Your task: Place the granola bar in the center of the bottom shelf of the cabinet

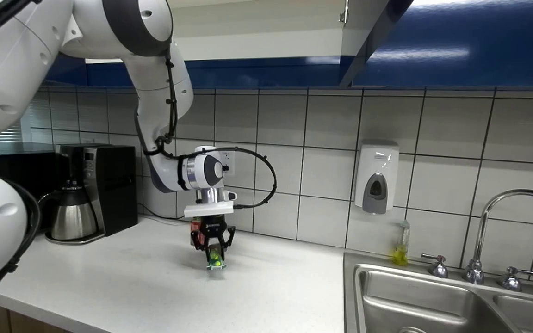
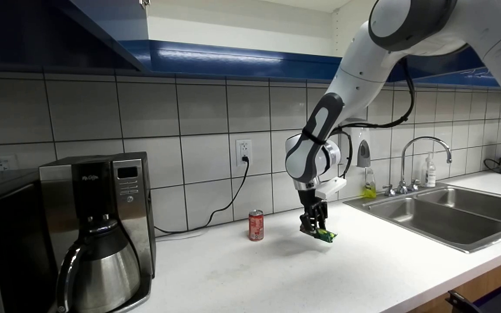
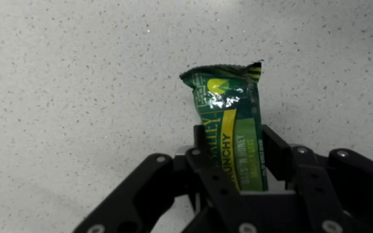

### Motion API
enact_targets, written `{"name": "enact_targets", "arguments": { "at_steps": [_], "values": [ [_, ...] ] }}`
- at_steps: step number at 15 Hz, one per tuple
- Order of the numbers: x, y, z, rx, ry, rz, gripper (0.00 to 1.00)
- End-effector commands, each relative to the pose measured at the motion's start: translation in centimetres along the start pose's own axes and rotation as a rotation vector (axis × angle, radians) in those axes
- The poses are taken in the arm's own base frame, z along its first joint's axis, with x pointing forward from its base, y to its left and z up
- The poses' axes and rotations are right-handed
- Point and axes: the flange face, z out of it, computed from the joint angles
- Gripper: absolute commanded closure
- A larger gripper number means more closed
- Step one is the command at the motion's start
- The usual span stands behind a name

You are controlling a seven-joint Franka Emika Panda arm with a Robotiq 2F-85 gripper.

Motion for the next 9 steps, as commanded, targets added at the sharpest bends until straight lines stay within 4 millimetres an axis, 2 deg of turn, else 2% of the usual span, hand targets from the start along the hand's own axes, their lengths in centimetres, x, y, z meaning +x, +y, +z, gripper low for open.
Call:
{"name": "enact_targets", "arguments": {
  "at_steps": [1, 5, 9],
  "values": [
    [-1.7, 0.3, -3.2, 0.01, -0.014, 0.074, 0.82],
    [-3.4, 0.6, -5.0, 0.016, -0.034, 0.137, 0.82],
    [-5.8, 0.7, -6.0, 0.043, -0.042, 0.192, 0.82]
  ]
}}
